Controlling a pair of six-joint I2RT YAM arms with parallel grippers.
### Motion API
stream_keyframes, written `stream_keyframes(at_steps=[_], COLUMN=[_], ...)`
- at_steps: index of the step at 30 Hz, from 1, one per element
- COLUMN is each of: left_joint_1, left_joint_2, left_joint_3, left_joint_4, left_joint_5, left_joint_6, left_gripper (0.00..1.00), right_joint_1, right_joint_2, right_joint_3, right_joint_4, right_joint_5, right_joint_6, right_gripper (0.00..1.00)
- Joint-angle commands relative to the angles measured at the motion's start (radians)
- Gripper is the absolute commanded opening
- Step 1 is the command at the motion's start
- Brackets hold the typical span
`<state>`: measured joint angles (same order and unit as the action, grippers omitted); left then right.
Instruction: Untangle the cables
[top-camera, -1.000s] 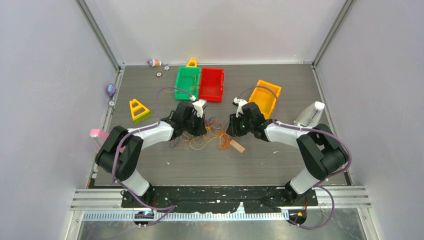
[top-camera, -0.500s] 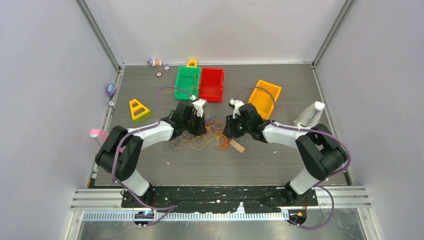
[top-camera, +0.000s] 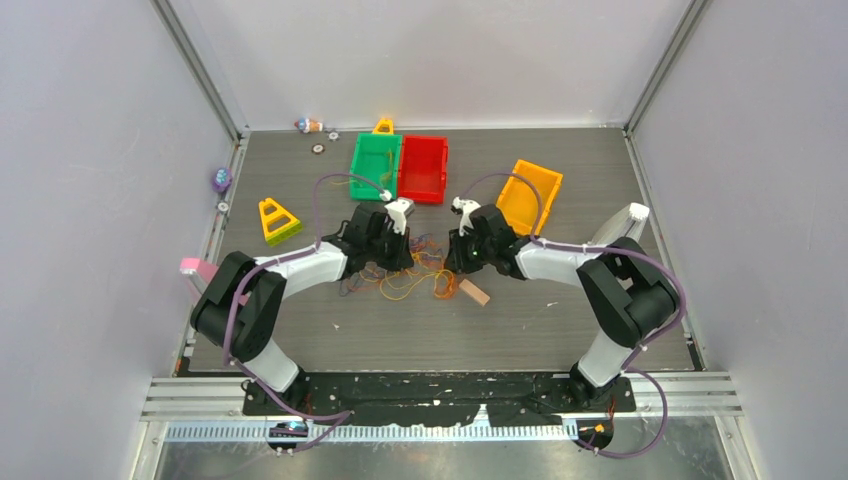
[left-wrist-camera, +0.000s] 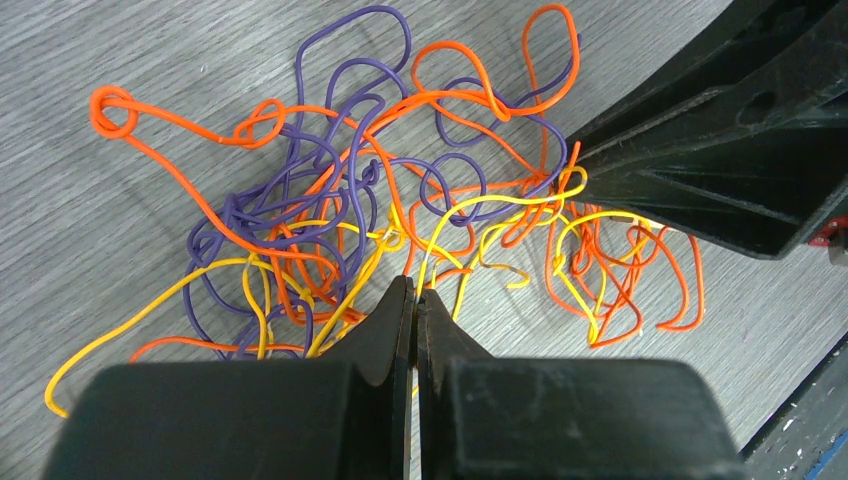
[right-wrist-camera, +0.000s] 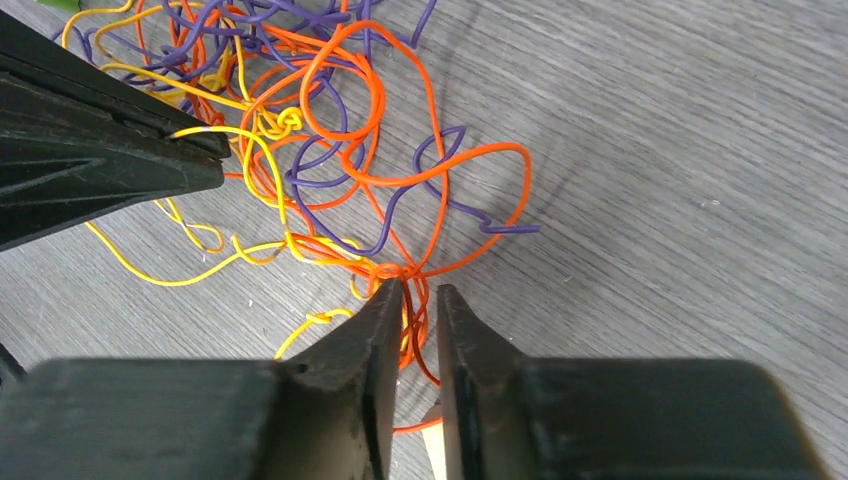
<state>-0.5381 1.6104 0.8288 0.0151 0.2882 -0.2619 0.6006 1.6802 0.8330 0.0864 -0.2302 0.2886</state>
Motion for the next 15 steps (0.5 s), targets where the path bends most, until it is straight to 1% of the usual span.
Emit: stream_keyframes(at_steps=[1,3,4,6,7,8,10,11,14,15], left_joint_1=[0.006,0.006,0.006,0.012,0.021,0.03,0.059,0.079,0.143,0.161], left_joint_2=[-0.012,-0.03,-0.044,-0.073,-0.088,-0.102,-0.139,-0.157,-0.219,-0.239], left_joint_3=[0.023,0.007,-0.004,-0.03,-0.045,-0.06,-0.096,-0.118,-0.195,-0.22], left_joint_4=[0.021,0.033,0.04,0.057,0.066,0.078,0.103,0.121,0.188,0.21], left_joint_5=[0.008,-0.011,-0.025,-0.059,-0.072,-0.083,-0.109,-0.113,-0.124,-0.132], left_joint_6=[0.0,-0.003,-0.004,-0.011,-0.019,-0.028,-0.056,-0.075,-0.133,-0.146], left_gripper=[0.0,0.0,0.0,0.0,0.0,0.0,0.0,0.0,0.0,0.0], right_joint_1=[0.008,0.008,0.008,0.006,0.003,0.0,-0.015,-0.031,-0.076,-0.107], right_joint_2=[-0.015,-0.047,-0.062,-0.116,-0.156,-0.176,-0.244,-0.289,-0.393,-0.448], right_joint_3=[0.036,0.024,0.01,-0.011,-0.019,-0.034,-0.056,-0.061,-0.087,-0.092], right_joint_4=[0.02,0.016,0.013,-0.003,-0.022,-0.033,-0.069,-0.115,-0.224,-0.243], right_joint_5=[0.016,0.066,0.09,0.181,0.265,0.308,0.448,0.479,0.633,0.655], right_joint_6=[-0.003,0.009,0.013,0.023,0.032,0.037,0.063,0.082,0.127,0.149], right_gripper=[0.15,0.07,0.06,0.06,0.05,0.06,0.05,0.05,0.05,0.05])
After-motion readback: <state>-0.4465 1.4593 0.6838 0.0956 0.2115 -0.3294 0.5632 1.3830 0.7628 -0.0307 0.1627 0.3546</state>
